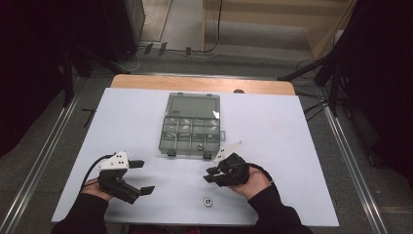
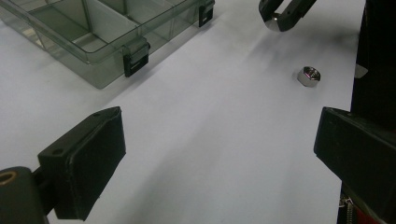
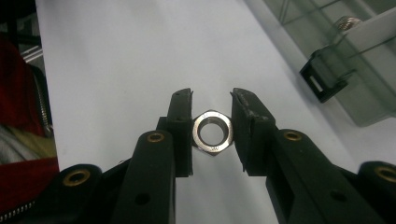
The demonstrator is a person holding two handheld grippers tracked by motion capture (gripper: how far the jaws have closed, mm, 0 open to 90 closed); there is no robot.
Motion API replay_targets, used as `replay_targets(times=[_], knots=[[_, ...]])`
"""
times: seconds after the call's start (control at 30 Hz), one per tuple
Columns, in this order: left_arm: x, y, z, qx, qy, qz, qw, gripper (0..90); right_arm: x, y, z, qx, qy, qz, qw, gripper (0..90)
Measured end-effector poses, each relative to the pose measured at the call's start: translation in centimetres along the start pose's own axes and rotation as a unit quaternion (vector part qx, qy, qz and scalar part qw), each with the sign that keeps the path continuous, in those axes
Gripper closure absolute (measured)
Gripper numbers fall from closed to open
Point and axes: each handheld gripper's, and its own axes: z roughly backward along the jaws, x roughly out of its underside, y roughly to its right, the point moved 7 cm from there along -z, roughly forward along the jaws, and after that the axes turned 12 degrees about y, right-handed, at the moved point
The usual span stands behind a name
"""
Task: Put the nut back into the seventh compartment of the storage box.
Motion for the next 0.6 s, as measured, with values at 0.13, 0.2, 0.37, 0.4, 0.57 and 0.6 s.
replay_targets(times=[0.13,0.2,0.37,0.4,0.57,0.6], knots=[[0.0,0.0,0.0,0.001,-0.001,0.0,1.0,2.2,-0.6,0.3,0.1,0.002,0.009,-0.005,0.9999,71.7],[0.0,0.0,-0.1,0.0,-0.001,0.0,1.0,2.3,-1.0,0.7,0.1,0.003,0.012,-0.007,0.9999,71.6],[0.1,0.0,0.0,0.001,-0.003,0.0,1.0,2.2,-1.7,1.3,-0.2,0.0,0.018,-0.023,0.9996,71.6],[0.1,0.0,0.0,0.0,-0.004,-0.001,1.0,2.2,-1.8,1.4,-0.3,0.0,0.019,-0.023,0.9996,71.6],[0.2,-0.1,0.0,-0.004,-0.004,0.001,1.0,2.2,-2.8,2.0,-0.8,0.002,0.026,-0.026,0.9993,71.6],[0.2,-0.1,0.0,-0.004,-0.005,0.001,1.0,2.2,-3.1,2.1,-0.9,0.004,0.025,-0.024,0.9994,71.6]])
